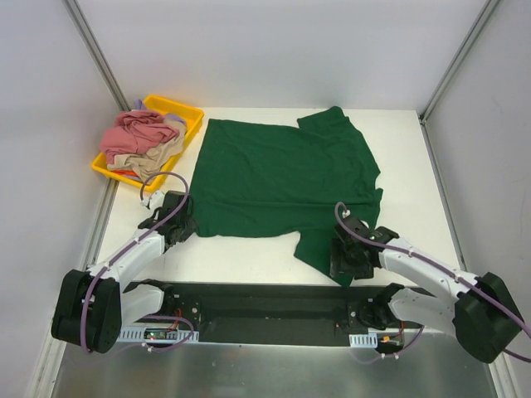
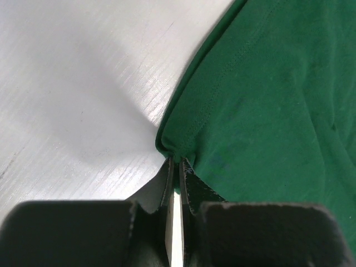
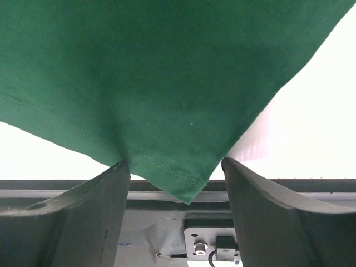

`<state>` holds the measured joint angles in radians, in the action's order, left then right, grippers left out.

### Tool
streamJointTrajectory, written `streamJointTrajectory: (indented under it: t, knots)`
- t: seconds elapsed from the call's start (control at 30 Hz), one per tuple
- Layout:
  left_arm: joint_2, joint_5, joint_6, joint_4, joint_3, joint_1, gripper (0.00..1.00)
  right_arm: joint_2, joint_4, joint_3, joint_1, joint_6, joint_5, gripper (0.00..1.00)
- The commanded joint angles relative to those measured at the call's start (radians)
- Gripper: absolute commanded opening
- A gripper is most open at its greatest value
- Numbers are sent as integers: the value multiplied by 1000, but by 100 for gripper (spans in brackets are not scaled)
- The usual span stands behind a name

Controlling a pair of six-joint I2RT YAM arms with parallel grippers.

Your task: Fold and stack the t-shirts

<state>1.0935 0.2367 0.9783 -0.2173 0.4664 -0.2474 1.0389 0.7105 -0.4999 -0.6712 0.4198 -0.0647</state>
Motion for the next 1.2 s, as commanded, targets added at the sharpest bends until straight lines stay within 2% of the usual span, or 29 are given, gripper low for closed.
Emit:
streamJointTrajectory:
  t: [0.0, 0.13, 0.27, 0.37, 0.5, 0.53, 0.67, 0.87, 1.17]
  knots:
    - [-30, -17, -26, 1, -9, 3, 0, 62, 9, -58, -16, 62, -92, 69]
    - [-38, -17, -26, 2, -12, 3, 0, 96, 11, -75, -25, 71, -100, 61]
    - [-44, -22, -33, 1, -6, 3, 0, 110, -42, -65, -25, 73, -35, 46]
    - [-52, -25, -38, 1, -8, 3, 0, 116, -81, -42, -24, 88, 6, 28]
    - [-92, -16, -38, -14, -12, 3, 0, 76, -57, -37, -25, 108, -12, 12]
    - [-107, -13, -36, -22, -14, 3, 0, 52, -30, -40, -25, 105, -29, 2]
    - [-208, 3, -27, -86, -28, 3, 0, -80, 101, -83, -24, 88, -60, 0]
    - [-403, -2, 6, -232, -57, 3, 0, -279, 300, -144, -24, 63, 51, 0]
    - [-589, -36, 42, -418, -66, 3, 0, -350, 553, -207, -24, 57, 212, 0]
